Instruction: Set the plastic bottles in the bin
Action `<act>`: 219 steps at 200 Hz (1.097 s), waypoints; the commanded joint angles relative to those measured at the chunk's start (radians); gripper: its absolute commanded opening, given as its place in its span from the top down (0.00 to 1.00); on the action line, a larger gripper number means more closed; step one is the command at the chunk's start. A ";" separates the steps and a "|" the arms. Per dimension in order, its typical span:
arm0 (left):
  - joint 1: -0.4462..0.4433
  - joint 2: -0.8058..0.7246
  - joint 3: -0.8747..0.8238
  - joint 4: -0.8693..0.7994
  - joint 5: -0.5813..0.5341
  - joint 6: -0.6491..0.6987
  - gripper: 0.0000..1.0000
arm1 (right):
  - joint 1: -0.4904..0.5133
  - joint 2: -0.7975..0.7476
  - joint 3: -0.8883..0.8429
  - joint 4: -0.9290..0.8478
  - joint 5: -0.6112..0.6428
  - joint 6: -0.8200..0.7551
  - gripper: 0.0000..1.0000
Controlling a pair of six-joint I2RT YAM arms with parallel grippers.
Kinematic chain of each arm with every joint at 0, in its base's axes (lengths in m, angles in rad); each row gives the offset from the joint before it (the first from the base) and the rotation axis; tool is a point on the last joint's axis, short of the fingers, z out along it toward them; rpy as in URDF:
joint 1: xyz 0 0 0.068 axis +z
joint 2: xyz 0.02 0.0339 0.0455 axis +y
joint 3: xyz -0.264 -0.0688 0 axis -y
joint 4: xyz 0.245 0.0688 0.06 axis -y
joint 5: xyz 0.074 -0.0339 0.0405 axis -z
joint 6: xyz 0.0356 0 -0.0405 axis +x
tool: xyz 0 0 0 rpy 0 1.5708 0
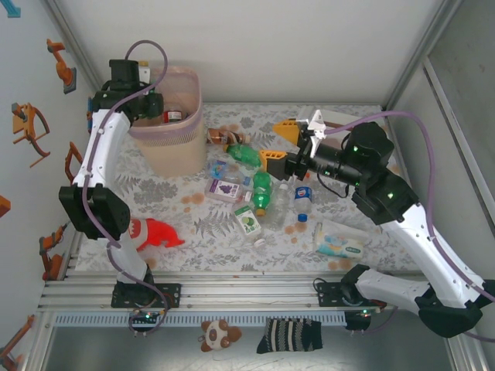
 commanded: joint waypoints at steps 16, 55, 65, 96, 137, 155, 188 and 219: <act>0.020 0.047 0.059 -0.138 -0.054 0.037 0.66 | 0.000 0.001 -0.008 -0.002 0.017 -0.017 0.27; 0.024 0.104 0.066 -0.213 -0.053 0.036 0.63 | 0.000 0.007 -0.009 0.000 0.010 -0.015 0.27; 0.026 0.118 0.070 -0.233 -0.054 0.033 0.63 | 0.000 0.009 -0.011 0.003 0.010 -0.015 0.26; 0.025 0.167 0.111 -0.312 -0.024 0.023 0.59 | 0.000 0.013 -0.009 0.006 0.007 -0.015 0.27; 0.026 0.207 0.204 -0.407 0.016 0.013 0.43 | 0.000 0.015 -0.005 0.010 -0.001 -0.015 0.26; 0.024 0.183 0.211 -0.400 0.031 0.012 0.37 | 0.000 0.015 -0.006 0.013 0.000 -0.014 0.27; 0.023 0.139 0.225 -0.392 0.072 0.008 0.26 | 0.001 0.010 -0.007 0.018 0.003 -0.011 0.27; 0.025 0.109 0.226 -0.377 0.100 0.003 0.21 | 0.000 0.009 -0.006 0.020 0.008 -0.012 0.26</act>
